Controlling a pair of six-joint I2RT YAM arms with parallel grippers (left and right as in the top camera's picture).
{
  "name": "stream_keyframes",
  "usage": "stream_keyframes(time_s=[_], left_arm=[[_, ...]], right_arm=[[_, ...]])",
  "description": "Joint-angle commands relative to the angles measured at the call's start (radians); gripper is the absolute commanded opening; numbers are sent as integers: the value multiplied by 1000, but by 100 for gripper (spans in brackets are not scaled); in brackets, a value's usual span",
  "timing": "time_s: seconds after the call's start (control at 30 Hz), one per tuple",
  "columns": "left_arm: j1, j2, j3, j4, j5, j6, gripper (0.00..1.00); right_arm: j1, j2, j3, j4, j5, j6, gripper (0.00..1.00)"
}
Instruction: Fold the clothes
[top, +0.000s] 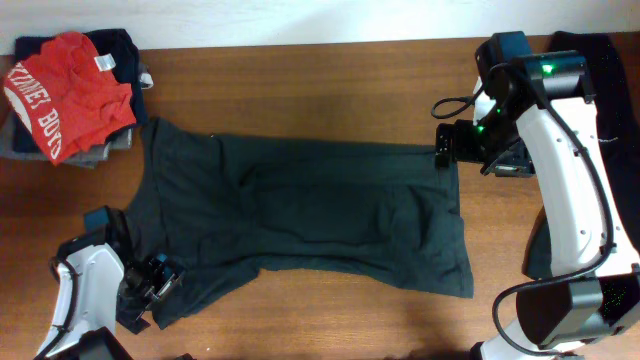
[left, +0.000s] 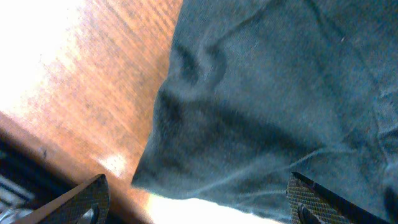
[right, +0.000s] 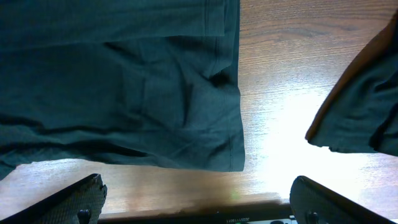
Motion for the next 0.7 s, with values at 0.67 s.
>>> stream_keyframes(time_s=[0.67], left_arm=[[6, -17, -106, 122, -7, 48, 56]], right_arm=[[3, -14, -5, 5, -24, 13, 99]])
